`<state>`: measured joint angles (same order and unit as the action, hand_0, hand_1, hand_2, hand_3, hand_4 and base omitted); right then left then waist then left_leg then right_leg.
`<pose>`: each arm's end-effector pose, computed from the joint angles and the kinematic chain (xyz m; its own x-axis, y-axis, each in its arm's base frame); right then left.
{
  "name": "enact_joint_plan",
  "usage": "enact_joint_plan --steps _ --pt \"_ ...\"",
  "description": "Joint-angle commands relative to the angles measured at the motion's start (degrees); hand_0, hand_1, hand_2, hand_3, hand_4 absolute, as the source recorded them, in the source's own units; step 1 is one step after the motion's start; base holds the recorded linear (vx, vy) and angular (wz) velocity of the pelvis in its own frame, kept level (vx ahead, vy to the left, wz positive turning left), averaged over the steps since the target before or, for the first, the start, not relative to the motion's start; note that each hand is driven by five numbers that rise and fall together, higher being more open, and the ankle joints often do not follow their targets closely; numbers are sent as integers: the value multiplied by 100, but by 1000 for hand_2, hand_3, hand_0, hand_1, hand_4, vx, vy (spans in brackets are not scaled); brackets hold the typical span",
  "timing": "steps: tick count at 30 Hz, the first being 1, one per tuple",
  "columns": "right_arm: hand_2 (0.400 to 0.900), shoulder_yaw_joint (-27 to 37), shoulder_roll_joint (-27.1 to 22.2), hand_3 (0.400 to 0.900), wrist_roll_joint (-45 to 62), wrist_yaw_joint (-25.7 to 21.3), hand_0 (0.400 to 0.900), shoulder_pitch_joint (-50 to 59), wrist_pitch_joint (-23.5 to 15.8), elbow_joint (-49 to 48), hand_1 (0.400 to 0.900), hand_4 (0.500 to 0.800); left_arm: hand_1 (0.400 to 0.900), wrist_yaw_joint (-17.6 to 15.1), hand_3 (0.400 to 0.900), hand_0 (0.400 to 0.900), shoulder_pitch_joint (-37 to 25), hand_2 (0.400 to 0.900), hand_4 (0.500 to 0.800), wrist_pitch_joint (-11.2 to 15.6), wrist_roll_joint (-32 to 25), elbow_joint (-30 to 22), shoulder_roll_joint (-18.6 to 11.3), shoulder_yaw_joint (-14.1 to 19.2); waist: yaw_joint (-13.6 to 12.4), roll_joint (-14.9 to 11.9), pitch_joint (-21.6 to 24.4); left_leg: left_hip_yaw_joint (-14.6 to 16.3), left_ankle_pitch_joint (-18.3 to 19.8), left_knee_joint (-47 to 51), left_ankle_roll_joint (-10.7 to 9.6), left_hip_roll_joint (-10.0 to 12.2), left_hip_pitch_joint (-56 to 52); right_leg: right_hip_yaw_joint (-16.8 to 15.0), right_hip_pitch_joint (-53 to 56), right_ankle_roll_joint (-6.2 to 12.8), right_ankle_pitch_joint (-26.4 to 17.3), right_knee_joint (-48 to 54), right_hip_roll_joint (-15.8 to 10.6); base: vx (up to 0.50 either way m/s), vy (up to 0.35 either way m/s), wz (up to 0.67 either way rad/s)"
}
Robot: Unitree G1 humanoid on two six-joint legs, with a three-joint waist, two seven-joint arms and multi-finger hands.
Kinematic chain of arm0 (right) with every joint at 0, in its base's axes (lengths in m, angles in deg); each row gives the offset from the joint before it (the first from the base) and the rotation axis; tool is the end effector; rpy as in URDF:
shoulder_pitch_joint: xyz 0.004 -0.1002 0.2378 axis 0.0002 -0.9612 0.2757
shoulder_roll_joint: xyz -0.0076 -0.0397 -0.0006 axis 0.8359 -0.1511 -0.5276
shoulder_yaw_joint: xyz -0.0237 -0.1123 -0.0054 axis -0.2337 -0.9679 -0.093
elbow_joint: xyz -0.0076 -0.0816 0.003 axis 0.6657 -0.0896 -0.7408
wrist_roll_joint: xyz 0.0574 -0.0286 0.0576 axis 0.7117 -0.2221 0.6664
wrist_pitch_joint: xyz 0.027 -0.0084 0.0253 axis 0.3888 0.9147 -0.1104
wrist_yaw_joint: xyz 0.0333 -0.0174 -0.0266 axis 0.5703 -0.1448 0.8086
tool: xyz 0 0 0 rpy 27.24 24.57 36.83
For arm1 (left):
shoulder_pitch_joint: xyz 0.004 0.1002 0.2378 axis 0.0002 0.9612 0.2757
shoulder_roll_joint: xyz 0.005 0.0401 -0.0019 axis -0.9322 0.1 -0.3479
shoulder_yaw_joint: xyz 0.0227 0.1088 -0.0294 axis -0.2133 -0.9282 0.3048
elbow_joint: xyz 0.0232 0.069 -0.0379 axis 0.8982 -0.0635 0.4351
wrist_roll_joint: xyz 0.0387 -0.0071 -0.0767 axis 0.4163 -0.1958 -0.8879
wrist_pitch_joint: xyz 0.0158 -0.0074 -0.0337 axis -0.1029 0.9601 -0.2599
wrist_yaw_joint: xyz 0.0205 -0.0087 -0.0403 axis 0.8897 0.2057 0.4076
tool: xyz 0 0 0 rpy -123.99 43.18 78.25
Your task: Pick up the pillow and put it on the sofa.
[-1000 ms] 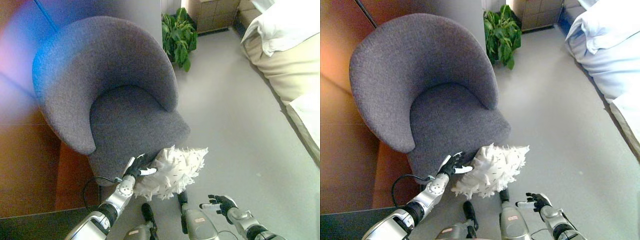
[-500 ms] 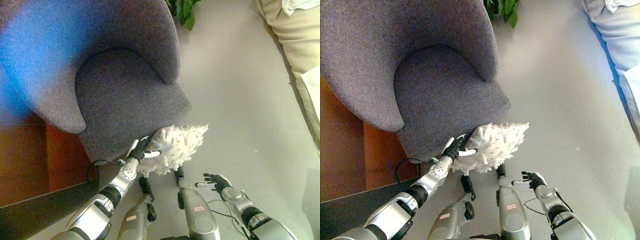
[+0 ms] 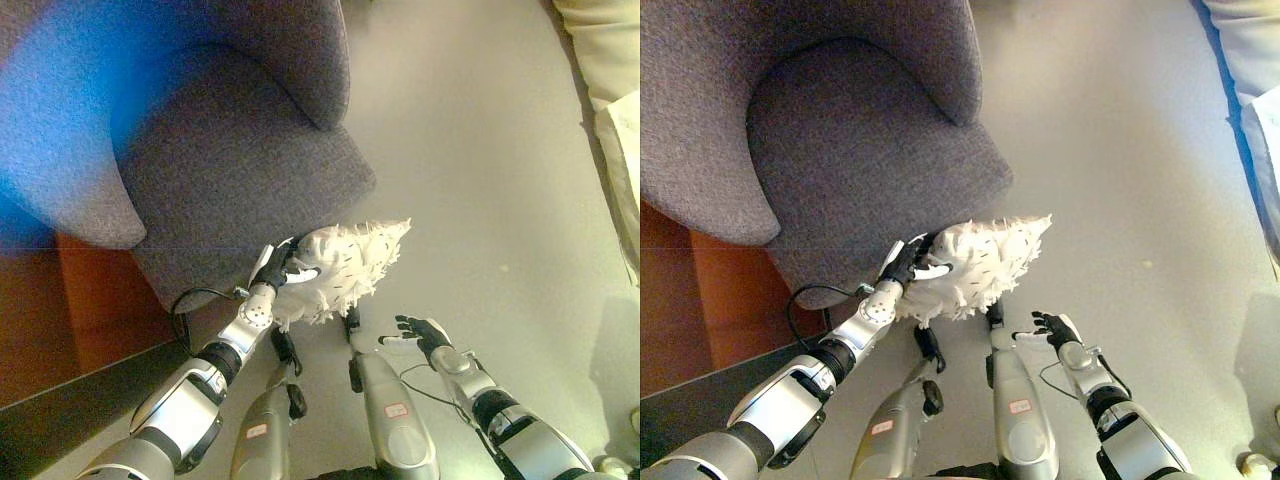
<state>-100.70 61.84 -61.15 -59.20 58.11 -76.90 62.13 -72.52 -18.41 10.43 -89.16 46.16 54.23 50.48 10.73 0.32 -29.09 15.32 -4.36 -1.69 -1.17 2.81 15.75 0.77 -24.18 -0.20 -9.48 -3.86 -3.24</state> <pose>0.2286 -0.2054 -0.0413 0.7664 -0.0673 -0.6388 -0.2099 0.9137 -0.3480 0.2980 0.1456 0.0292 0.9806 -0.0522 -0.1887 0.1303 0.8932 0.4303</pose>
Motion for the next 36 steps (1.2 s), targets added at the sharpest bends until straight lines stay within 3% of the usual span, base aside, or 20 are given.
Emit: enact_joint_plan --steps 1,14,15,16,17,18,19,36 --pt "900 -205 -128 900 134 -116 900 123 -31 -276 900 800 900 -173 900 900 -488 900 800 315 -46 18 -157 96 26 -164 -71 -88 554 -1097 -322 361 516 -16 -321 624 544 -638 -342 0 0 0" --pt "900 -362 -146 900 229 -424 900 259 -91 -764 900 800 900 -232 900 900 -858 900 800 215 -133 18 -253 85 96 -226 -71 -62 467 -1241 -358 407 1147 -65 -942 617 449 -755 -312 0 0 0" --pt "900 -379 -146 900 231 -443 900 277 -90 -802 900 800 857 -244 857 857 -910 857 774 216 -138 43 -257 84 108 -238 -71 -62 454 -1252 -365 416 1202 -73 -996 618 438 -764 -305 0 0 0" --pt "900 -391 -153 900 237 -463 900 290 -82 -853 900 800 639 -254 639 639 -945 639 644 220 -139 54 -264 88 117 -246 -71 -61 444 -1266 -367 422 1269 -79 -1054 615 427 -769 -301 0 0 0" --pt "900 -400 -156 900 243 -481 900 304 -81 -887 900 800 596 -271 596 596 -968 596 618 226 -133 64 -265 88 124 -250 -71 -59 438 -1269 -368 422 1314 -84 -1100 613 411 -766 -295 0 0 0" --pt "900 -410 -156 900 243 -511 900 303 -105 -927 900 800 445 -289 445 445 -991 445 527 251 -115 74 -281 95 133 -258 -71 -56 427 -1282 -370 429 1382 -88 -1169 617 386 -767 -292 -13 -30 -2" --pt "900 -427 -165 900 264 -535 900 313 -81 -994 900 800 400 -302 400 400 -1020 400 500 270 -118 76 -299 96 140 -268 -71 -54 416 -1284 -374 430 1425 -90 -1210 620 364 -759 -287 0 0 0" --pt "900 -501 -232 900 335 -643 900 261 -99 -1330 900 800 400 -395 400 400 -1359 400 500 312 -153 132 -398 118 248 -334 -71 -105 383 -1351 -422 440 1834 -127 -1618 619 219 -727 -268 -3 -3 -1"
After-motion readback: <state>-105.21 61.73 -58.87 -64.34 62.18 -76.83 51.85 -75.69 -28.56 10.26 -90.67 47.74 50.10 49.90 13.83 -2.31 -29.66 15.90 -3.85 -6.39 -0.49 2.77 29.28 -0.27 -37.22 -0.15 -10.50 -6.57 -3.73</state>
